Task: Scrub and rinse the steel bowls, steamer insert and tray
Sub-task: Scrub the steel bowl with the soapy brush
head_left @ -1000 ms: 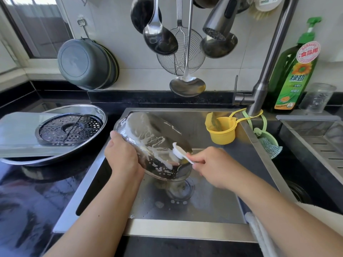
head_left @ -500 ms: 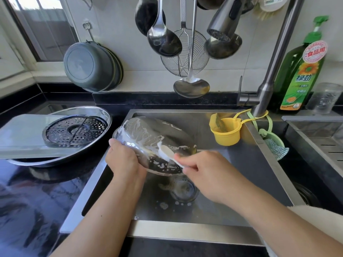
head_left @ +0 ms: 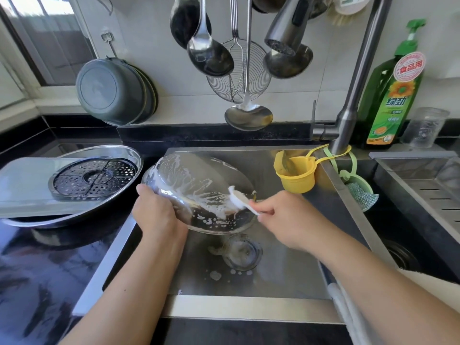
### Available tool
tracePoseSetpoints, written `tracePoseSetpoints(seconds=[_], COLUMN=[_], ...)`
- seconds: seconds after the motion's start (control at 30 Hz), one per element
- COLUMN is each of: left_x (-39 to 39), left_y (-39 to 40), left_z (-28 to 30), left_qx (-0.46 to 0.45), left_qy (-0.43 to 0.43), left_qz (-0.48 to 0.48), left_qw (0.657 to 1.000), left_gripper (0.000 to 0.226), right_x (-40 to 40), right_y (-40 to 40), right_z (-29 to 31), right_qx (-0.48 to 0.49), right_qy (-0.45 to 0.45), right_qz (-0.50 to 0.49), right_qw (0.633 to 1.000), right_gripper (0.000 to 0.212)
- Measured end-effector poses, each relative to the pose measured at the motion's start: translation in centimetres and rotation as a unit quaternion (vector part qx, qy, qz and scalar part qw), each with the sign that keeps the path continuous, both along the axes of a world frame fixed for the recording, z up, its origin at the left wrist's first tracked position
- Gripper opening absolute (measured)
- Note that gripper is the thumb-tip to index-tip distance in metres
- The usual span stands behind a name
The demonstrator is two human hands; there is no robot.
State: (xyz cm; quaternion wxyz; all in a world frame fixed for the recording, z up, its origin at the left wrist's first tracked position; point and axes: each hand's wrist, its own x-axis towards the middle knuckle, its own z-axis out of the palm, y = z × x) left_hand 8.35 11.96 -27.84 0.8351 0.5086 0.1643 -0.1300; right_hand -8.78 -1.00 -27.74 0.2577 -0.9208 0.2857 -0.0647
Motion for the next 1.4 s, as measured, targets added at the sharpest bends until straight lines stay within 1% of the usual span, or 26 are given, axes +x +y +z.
tracePoseSetpoints(seconds=[0.07, 0.1, 0.2, 0.27, 0.33, 0.43, 0.5, 0.63, 0.7, 0.8, 0.9, 0.97, 1.07, 1.13, 1.17, 1.2, 1.23, 1.3, 1.33, 1.4], left_x=[0.2, 0.2, -0.4, -1.0, -1.8, -2.6, -2.6, -3.3, -3.4, -2.9, -1.9, -1.3, -0.6, -0.2, 0.1, 0.3, 0.5, 0.5, 0.6, 1.0], left_y=[-0.2, -0.2, 0.5, 1.8, 3.7, 7.5, 11.0, 16.4, 18.1, 20.3, 22.2, 22.9, 23.7, 24.0, 24.2, 24.3, 24.3, 24.2, 24.1, 24.2], left_z=[-0.1, -0.1, 0.4, 1.1, 2.2, 3.1, 2.7, 1.9, 1.6, 1.3, 1.4, 1.1, 0.3, -0.2, -0.7, -1.2, -1.6, -1.7, -1.6, -1.7], left_qx=[0.000, -0.005, -0.014, -0.015, -0.014, 0.023, 0.038, 0.050, 0.073, 0.114, 0.125, 0.157, 0.210, 0.223, 0.221, 0.220, 0.215, 0.203, 0.196, 0.182], left_qy=[-0.024, -0.027, -0.031, -0.015, -0.022, -0.040, -0.033, -0.011, -0.014, -0.020, -0.025, -0.058, -0.125, -0.162, -0.168, -0.173, -0.180, -0.189, -0.184, -0.176], left_qz=[-0.009, -0.017, -0.035, -0.036, -0.027, -0.035, -0.036, -0.025, -0.029, -0.072, -0.116, -0.156, -0.218, -0.244, -0.250, -0.251, -0.247, -0.242, -0.242, -0.246], left_qw=[1.000, 0.999, 0.999, 0.999, 0.999, 0.998, 0.998, 0.998, 0.997, 0.991, 0.985, 0.973, 0.945, 0.930, 0.927, 0.927, 0.928, 0.930, 0.932, 0.936], left_gripper=[0.039, 0.038, 0.029, 0.028, 0.034, 0.041, 0.039, 0.030, 0.032, 0.040, 0.029, 0.035, 0.045, 0.068, 0.080, 0.086, 0.082, 0.063, 0.058, 0.061], right_x=[-0.2, -0.2, -0.2, -0.5, -0.9, -1.4, -2.1, -3.5, -3.8, -4.2, -4.4, -4.8, -5.0, -5.0, -4.9, -4.7, -4.6, -4.4, -4.1, -3.3], right_y=[-1.7, -2.3, -2.3, -1.6, -0.5, 1.8, 4.5, 9.4, 10.8, 12.1, 12.6, 13.0, 14.4, 15.6, 16.3, 17.0, 18.0, 19.9, 20.5, 19.4], right_z=[-0.3, -0.3, 0.5, 1.6, 3.6, 6.4, 7.6, 7.5, 7.3, 7.5, 7.7, 7.9, 8.0, 8.3, 8.4, 8.6, 8.5, 8.3, 8.1, 7.7], right_qx=[-0.011, -0.001, 0.029, 0.030, 0.009, -0.050, -0.077, -0.078, -0.080, -0.074, -0.091, -0.110, -0.114, -0.126, -0.128, -0.124, -0.124, -0.137, -0.145, -0.184], right_qy=[0.046, 0.048, -0.002, -0.045, -0.056, -0.031, -0.022, -0.012, -0.011, -0.004, 0.013, 0.034, 0.062, 0.084, 0.094, 0.100, 0.102, 0.100, 0.098, 0.111], right_qz=[-0.033, -0.041, -0.052, -0.057, -0.039, 0.020, 0.064, 0.135, 0.150, 0.143, 0.127, 0.124, 0.143, 0.155, 0.162, 0.169, 0.180, 0.203, 0.203, 0.161], right_qw=[0.998, 0.998, 0.998, 0.997, 0.998, 0.998, 0.995, 0.988, 0.985, 0.987, 0.988, 0.986, 0.981, 0.976, 0.974, 0.973, 0.970, 0.964, 0.963, 0.963], right_gripper=[0.040, 0.040, 0.039, 0.037, 0.037, 0.037, 0.037, 0.037, 0.036, 0.038, 0.040, 0.040, 0.039, 0.039, 0.040, 0.040, 0.040, 0.041, 0.042, 0.044])
